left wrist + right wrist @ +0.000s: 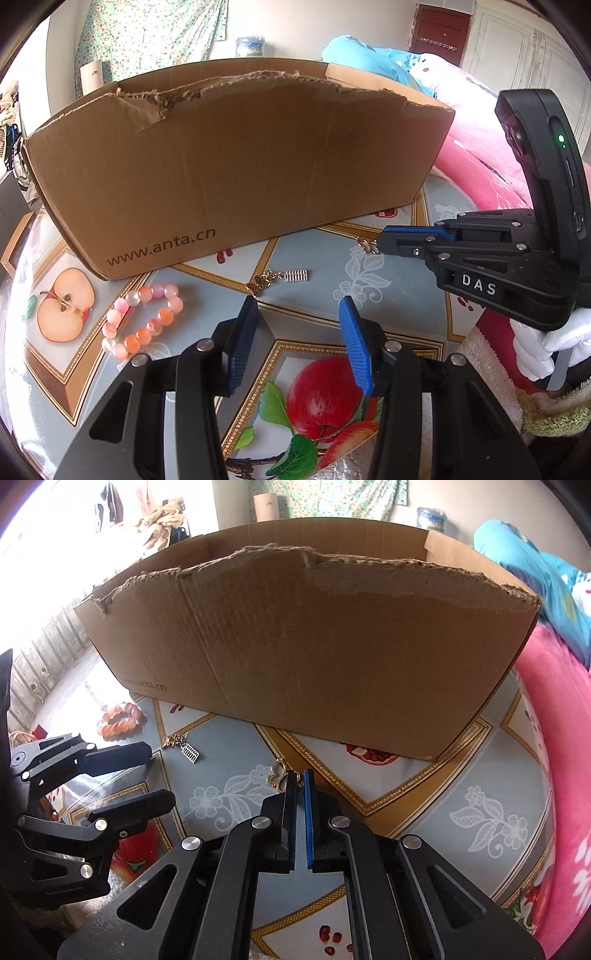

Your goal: Organize jewelry

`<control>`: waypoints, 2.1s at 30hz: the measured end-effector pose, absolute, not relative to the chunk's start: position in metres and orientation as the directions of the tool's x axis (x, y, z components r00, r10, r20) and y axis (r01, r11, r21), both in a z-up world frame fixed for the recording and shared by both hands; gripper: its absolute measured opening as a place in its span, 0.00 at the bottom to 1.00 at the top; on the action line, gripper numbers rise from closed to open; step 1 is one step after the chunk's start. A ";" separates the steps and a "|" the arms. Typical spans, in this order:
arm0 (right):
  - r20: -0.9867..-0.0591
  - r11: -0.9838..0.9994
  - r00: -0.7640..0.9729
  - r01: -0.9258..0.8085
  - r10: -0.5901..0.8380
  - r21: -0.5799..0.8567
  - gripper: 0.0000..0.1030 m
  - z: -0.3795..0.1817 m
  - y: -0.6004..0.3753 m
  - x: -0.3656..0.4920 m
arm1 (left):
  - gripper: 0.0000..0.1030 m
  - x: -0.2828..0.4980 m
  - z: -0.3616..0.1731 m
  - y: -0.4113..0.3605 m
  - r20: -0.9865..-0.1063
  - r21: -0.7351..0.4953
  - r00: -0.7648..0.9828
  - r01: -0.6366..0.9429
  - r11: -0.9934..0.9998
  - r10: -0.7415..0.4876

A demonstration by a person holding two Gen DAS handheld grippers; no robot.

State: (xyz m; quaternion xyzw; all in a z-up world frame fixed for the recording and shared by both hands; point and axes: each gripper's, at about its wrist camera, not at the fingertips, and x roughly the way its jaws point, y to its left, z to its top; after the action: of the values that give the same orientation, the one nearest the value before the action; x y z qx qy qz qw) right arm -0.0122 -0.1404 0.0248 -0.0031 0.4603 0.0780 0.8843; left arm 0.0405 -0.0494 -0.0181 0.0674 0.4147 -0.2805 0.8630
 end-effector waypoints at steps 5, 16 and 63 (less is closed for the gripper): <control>-0.804 0.979 0.561 -0.166 0.195 0.121 0.21 0.028 -0.144 -0.011 | 0.43 0.041 -0.019 -0.050 -0.752 -0.118 0.498 0.543 0.832 -0.432; -0.824 0.964 0.537 -0.263 0.178 0.036 0.21 0.029 -0.132 0.008 | 0.44 0.042 -0.019 -0.051 -0.752 -0.112 0.498 0.549 0.828 -0.432; -0.837 0.970 0.515 -0.234 0.186 0.072 0.14 0.050 -0.138 0.015 | 0.44 0.046 -0.013 -0.042 -0.735 -0.129 0.516 0.530 0.838 -0.440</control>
State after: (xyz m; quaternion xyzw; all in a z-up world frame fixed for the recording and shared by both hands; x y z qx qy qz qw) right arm 0.0154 -0.1380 0.0495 -0.0250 0.4775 0.1206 0.8700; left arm 0.0465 -0.0415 -0.0132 0.0557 0.4053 -0.2792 0.8687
